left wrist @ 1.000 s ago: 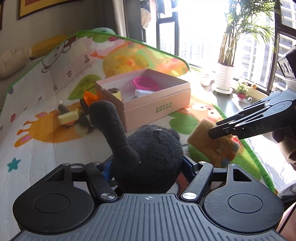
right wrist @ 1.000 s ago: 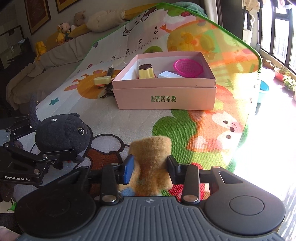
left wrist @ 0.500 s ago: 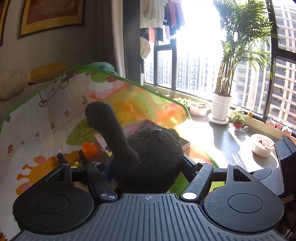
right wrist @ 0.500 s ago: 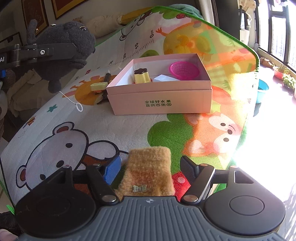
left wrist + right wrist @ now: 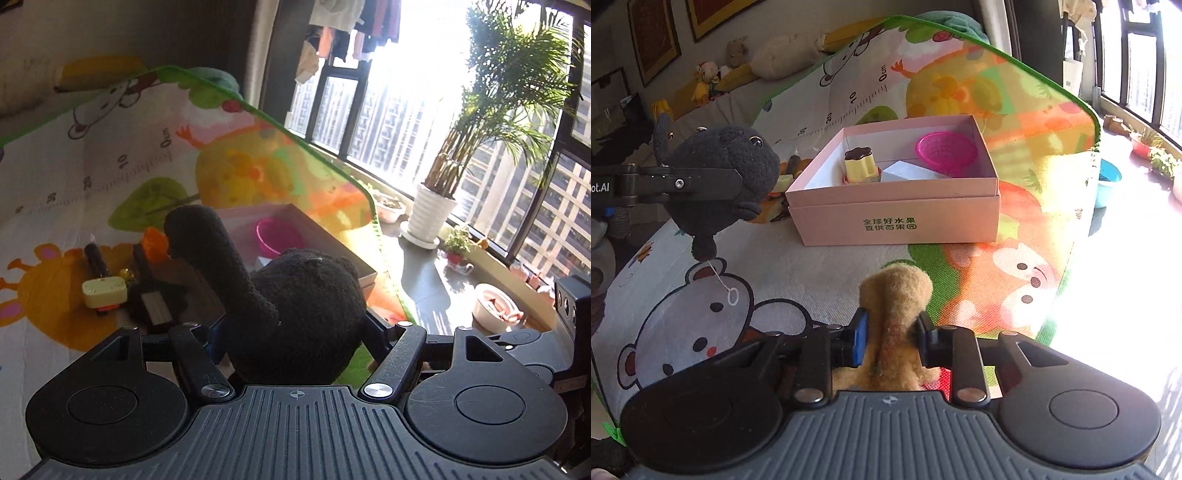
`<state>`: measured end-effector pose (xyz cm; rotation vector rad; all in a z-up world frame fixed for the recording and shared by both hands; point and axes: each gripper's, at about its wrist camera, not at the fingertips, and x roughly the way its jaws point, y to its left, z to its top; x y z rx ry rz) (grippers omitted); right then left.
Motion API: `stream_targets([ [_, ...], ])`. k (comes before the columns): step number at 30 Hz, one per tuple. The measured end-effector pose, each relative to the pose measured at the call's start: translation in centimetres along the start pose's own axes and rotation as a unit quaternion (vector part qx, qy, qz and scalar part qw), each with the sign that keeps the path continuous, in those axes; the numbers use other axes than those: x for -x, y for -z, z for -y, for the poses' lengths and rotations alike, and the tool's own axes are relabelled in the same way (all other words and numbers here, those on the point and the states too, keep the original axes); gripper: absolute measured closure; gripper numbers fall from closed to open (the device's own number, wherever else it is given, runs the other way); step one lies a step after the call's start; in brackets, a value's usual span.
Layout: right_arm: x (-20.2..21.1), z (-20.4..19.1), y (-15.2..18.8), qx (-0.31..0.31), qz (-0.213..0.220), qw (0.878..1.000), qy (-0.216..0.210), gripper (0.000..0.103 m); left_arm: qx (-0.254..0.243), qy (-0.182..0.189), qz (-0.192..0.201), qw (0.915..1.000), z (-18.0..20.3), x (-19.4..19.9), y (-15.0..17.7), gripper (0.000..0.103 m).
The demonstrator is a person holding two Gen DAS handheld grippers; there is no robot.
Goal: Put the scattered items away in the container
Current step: 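Carry plush toy and glove into the pink box and open both grippers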
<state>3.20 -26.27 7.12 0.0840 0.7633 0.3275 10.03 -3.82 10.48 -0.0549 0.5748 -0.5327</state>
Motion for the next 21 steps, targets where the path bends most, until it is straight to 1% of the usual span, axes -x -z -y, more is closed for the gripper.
stream_targets([
  [3, 1.3, 1.4, -1.6, -0.029, 0.014, 0.999, -0.013, 0.077, -0.011, 0.011, 0.039, 0.9991, 0.1, -0.5, -3.1, 0.027],
  [5, 2.0, 1.9, -2.7, -0.037, 0.03, 0.999, -0.011, 0.077, -0.012, 0.022, 0.065, 0.9976, 0.0, -1.1, -5.3, 0.027],
  [7, 2.8, 2.3, -3.9, -0.039, 0.051, 0.998, -0.001, 0.077, -0.002, 0.029, 0.078, 0.9966, -0.6, -2.5, -6.8, 0.026],
  [9, 3.2, 2.6, -4.9, -0.041, 0.064, 0.997, 0.005, 0.077, 0.02, 0.036, 0.073, 0.9965, -1.5, -4.5, -7.4, 0.025],
  [10, 3.3, 2.8, -5.3, -0.042, 0.069, 0.997, 0.01, 0.077, 0.03, 0.04, 0.064, 0.9967, -2.0, -5.8, -7.3, 0.025],
  [12, 3.2, 3.0, -6.1, -0.043, 0.073, 0.996, 0.016, 0.077, 0.037, 0.04, 0.043, 0.9976, -2.9, -8.6, -6.5, 0.015],
  [13, 3.1, 3.2, -6.5, -0.043, 0.074, 0.996, 0.02, 0.077, 0.034, 0.038, 0.032, 0.9982, -3.4, -9.7, -5.9, 0.013],
  [14, 2.9, 3.3, -6.9, -0.043, 0.075, 0.996, 0.022, 0.077, 0.032, 0.033, 0.023, 0.9987, -3.8, -10.4, -5.2, 0.009],
  [15, 2.8, 3.3, -7.3, -0.043, 0.075, 0.996, 0.025, 0.077, 0.029, 0.028, 0.019, 0.999, -4.1, -10.6, -4.6, 0.008],
  [18, 1.8, 3.4, -8.7, -0.04, 0.075, 0.996, 0.032, 0.077, 0.002, 0.024, 0.022, 0.9995, -4.4, -9.3, -2.7, 0.005],
  [21, 0.1, 3.7, -10.4, -0.041, 0.067, 0.997, 0.024, 0.076, -0.048, -0.002, 0.031, 0.9984, -3.8, -7.1, -0.4, 0.003],
])
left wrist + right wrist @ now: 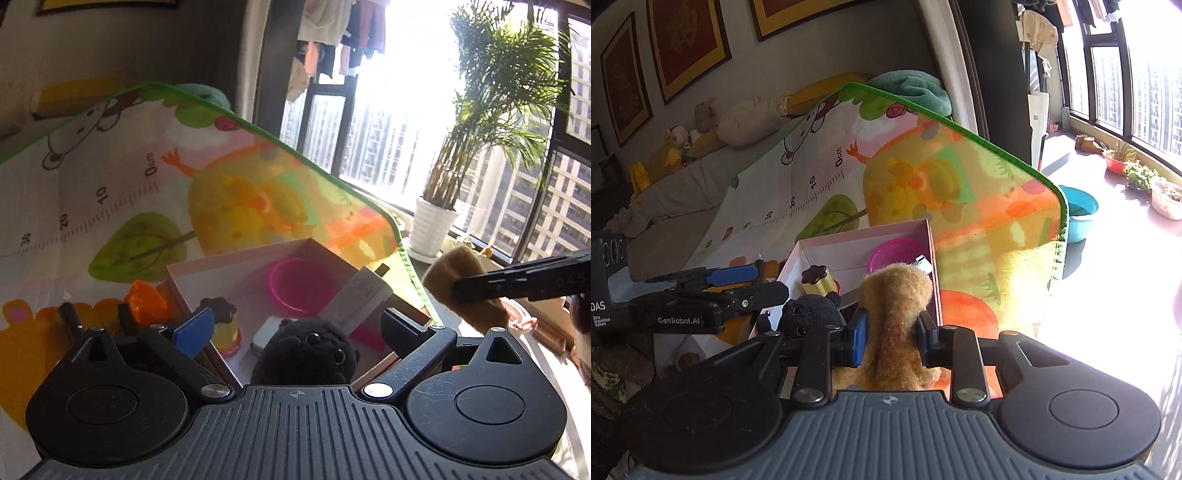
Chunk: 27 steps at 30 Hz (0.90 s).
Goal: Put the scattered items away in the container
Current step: 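Carry plush toy and glove into the pink box and open both grippers, then grasp the yellow plastic tag with keyring using the right gripper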
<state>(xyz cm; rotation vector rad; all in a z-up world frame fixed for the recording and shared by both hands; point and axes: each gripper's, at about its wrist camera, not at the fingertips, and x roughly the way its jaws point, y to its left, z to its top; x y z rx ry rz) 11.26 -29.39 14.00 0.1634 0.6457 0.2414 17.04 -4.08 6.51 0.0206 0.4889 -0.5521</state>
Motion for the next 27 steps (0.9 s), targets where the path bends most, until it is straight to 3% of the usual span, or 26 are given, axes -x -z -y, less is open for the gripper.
stream_targets([
  [3, -3.3, -0.1, -2.2, -0.009, -0.017, 1.0, -0.012, 0.076, -0.021, -0.006, -0.004, 0.9998, 0.6, 2.3, 2.5, 0.002],
  [6, -7.1, -0.9, -4.5, -0.021, -0.037, 0.999, -0.032, 0.076, -0.002, -0.003, -0.017, 0.9999, 0.2, 3.8, 4.4, 0.001],
  [10, -11.0, -2.4, -6.6, -0.018, -0.044, 0.998, -0.035, 0.054, 0.022, -0.024, -0.021, 0.9993, -1.0, 5.3, 6.2, 0.001],
  [15, -11.1, -3.1, -7.3, -0.009, -0.037, 0.999, -0.019, 0.048, 0.059, -0.043, -0.02, 0.9972, -2.8, 6.3, 7.2, 0.0],
  [23, -10.7, -4.4, -7.4, 0.011, -0.033, 0.999, 0.029, 0.035, 0.107, -0.133, -0.038, 0.9846, -5.9, 7.5, 8.9, 0.0],
  [27, -11.7, -8.8, -7.1, 0.059, -0.042, 0.997, 0.008, 0.038, 0.135, -0.167, -0.039, 0.9759, -7.5, 9.2, 9.8, 0.0],
])
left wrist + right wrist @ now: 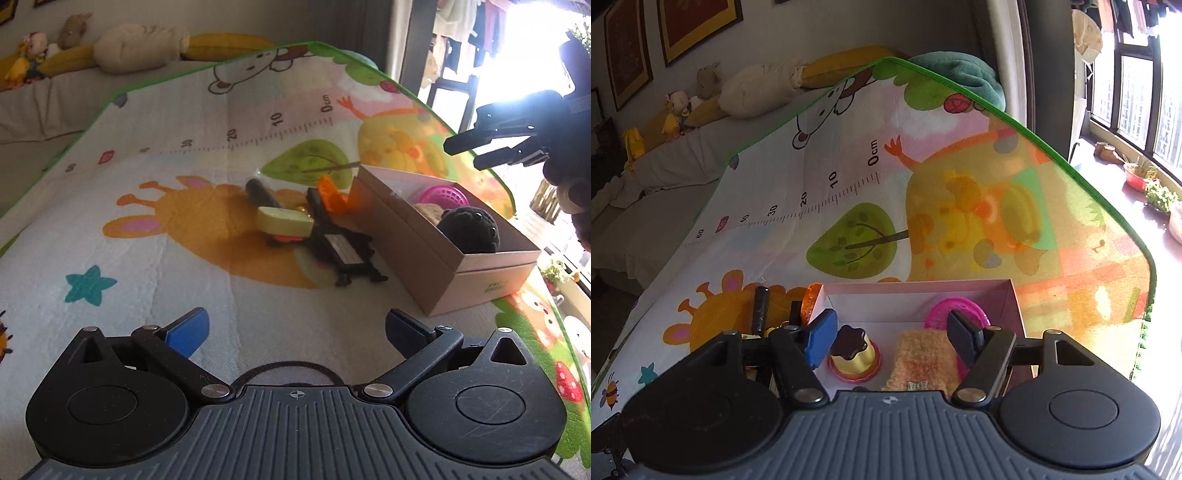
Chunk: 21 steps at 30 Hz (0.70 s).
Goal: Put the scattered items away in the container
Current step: 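Grasp the yellow plastic tag with keyring using the right gripper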
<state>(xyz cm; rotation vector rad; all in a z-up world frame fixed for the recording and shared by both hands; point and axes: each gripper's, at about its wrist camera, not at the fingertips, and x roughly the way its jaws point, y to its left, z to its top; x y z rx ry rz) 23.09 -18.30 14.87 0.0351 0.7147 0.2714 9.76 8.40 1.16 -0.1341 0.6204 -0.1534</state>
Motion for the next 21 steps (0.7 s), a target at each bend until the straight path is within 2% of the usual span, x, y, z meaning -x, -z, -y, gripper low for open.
stream_targets([
  [2, -1.3, -3.4, 0.0, 0.032, -0.022, 0.999, -0.028, 0.052, 0.008, -0.004, 0.0, 1.0, -0.8, 0.4, 0.3, 0.0],
  [4, -3.1, -6.6, 0.1, 0.047, -0.047, 0.996, -0.061, 0.052, 0.013, -0.007, 0.001, 0.9999, -1.3, 0.8, 0.6, 0.0],
  [6, -5.2, -9.7, 0.4, 0.056, -0.074, 0.992, -0.081, 0.043, 0.017, -0.007, 0.001, 0.9998, -1.7, 1.2, 0.9, 0.0],
  [7, -6.4, -11.0, 0.6, 0.06, -0.091, 0.99, -0.084, 0.031, 0.017, -0.006, 0.002, 0.9998, -1.8, 1.5, 1.0, 0.0],
  [8, -7.6, -12.2, 0.8, 0.061, -0.105, 0.989, -0.08, 0.026, 0.017, -0.006, 0.004, 0.9998, -1.9, 1.8, 1.1, 0.0],
  [13, -12.3, -16.4, 2.6, 0.077, -0.122, 0.989, -0.026, 0.026, 0.013, 0.0, 0.013, 0.9998, -2.1, 3.0, 1.5, 0.0],
  [15, -13.6, -17.4, 3.2, 0.097, -0.123, 0.988, -0.004, 0.033, 0.012, 0.0, 0.013, 0.9998, -2.1, 3.3, 1.7, 0.0],
  [16, -13.9, -17.7, 3.4, 0.107, -0.13, 0.986, -0.006, 0.048, 0.013, 0.0, 0.013, 0.9998, -2.1, 3.5, 1.7, 0.0],
  [18, -13.5, -17.8, 3.6, 0.111, -0.136, 0.985, -0.009, 0.047, 0.013, 0.0, 0.014, 0.9998, -2.1, 3.7, 1.9, 0.0],
  [21, -10.3, -17.1, 3.2, 0.083, -0.134, 0.985, -0.067, 0.047, 0.01, 0.0, 0.012, 0.9999, -2.1, 3.9, 2.1, 0.0],
])
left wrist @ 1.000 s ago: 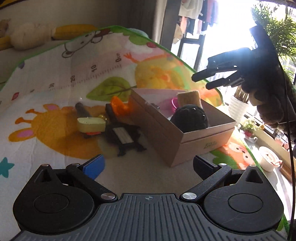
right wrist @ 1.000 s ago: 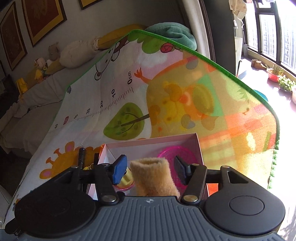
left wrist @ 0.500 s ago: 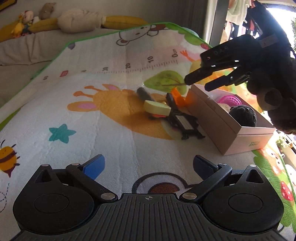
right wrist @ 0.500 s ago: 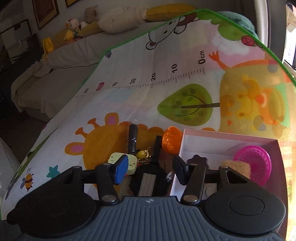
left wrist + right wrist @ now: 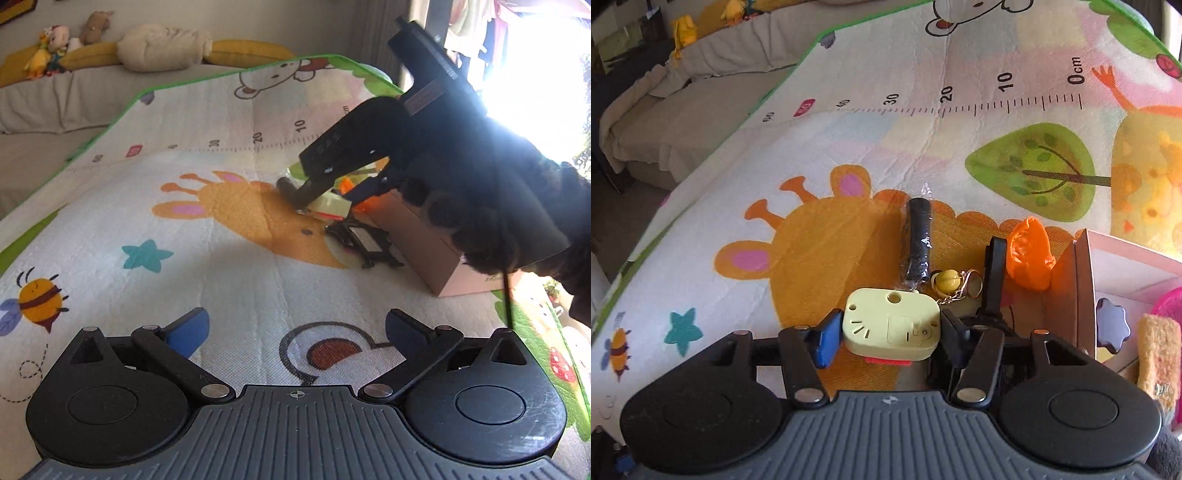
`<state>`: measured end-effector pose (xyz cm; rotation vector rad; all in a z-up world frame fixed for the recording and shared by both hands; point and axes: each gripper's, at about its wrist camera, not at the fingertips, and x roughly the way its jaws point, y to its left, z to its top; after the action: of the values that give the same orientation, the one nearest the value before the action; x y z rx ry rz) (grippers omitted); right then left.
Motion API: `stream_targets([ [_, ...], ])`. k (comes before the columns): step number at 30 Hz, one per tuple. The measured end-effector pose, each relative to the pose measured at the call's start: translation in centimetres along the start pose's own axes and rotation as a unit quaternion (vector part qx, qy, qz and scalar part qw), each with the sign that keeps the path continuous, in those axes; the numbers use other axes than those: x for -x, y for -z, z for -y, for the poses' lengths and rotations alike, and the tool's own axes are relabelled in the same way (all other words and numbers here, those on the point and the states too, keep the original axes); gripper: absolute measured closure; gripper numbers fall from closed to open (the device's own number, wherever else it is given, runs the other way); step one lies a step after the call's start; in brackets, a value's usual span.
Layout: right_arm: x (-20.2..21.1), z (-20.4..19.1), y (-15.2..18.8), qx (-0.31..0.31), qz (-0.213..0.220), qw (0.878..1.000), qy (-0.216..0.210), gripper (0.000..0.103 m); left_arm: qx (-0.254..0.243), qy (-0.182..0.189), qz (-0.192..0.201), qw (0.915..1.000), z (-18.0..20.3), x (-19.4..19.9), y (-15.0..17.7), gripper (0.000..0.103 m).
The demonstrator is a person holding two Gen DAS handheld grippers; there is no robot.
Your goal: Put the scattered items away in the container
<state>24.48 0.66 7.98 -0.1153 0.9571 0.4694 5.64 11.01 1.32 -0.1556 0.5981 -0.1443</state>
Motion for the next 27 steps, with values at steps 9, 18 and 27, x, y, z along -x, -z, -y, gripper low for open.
stream_targets([
  [9, 10.9, 1.2, 5.3, -0.02, -0.017, 0.981, -0.192, 0.047, -0.078, 0.072, -0.011, 0.9943, 2.8, 1.3, 0.8, 0.0],
  [18, 15.8, 6.6, 15.0, -0.004, 0.064, 0.995, -0.077, 0.027, -0.078, 0.042, -0.019, 0.9959, 5.1, -1.2, -0.8, 0.0],
  [27, 13.8, 10.3, 22.3, -0.055, 0.113, 0.992, 0.025, 0.018, -0.111, 0.012, -0.039, 0.993, 9.1, -9.6, -5.5, 0.0],
])
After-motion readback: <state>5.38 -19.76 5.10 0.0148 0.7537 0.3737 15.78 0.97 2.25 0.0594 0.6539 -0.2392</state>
